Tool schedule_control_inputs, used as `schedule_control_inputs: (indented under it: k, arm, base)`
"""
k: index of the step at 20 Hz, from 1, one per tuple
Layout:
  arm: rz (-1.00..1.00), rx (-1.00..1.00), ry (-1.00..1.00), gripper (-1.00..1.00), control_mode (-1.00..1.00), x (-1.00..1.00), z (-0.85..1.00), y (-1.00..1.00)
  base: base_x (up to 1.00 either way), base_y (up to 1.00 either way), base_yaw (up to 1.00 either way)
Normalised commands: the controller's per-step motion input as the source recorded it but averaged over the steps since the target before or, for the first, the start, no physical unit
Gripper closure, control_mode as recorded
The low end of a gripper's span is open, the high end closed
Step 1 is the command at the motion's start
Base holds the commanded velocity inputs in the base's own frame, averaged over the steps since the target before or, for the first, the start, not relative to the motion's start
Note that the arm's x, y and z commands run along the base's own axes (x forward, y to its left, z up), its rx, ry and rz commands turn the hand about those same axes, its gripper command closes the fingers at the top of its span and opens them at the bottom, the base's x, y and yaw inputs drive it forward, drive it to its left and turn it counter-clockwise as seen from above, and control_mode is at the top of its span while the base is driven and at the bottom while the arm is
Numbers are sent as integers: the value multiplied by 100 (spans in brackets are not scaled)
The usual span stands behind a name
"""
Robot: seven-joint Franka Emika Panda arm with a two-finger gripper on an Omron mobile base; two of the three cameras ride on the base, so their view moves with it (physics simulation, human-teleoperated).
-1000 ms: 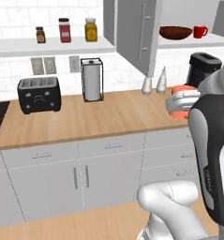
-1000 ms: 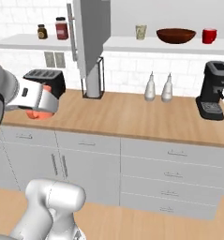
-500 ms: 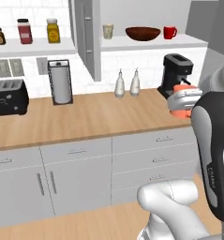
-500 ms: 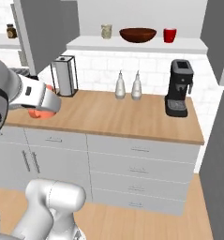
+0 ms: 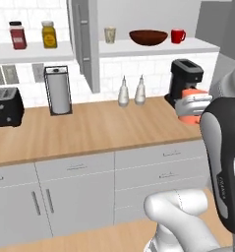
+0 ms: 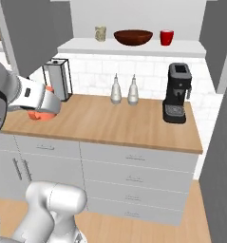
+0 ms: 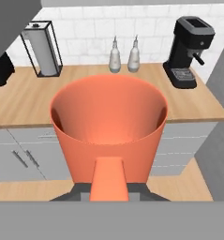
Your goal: Gather all objects into one cabinet and sort the glasses and bowls to opposite sides.
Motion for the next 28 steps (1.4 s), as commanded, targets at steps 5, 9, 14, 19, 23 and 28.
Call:
schedule_control_inputs:
  k: [5,9,14,19,23,28]
  arm:
    - [0,0,0,100,100,0,0,0]
    - [0,0,0,100,100,0,0,0]
    - [0,0,0,100,100,0,0,0]
    - [0,0,0,100,100,0,0,0]
    - [0,0,0,100,100,0,0,0]
    - [0,0,0,100,100,0,0,0]
  base:
    - [56,-22,0]
    - [45,-38,0]
    - [45,-37,0]
    - [53,-32,0]
    - [53,-28,0]
    - [52,-25,0]
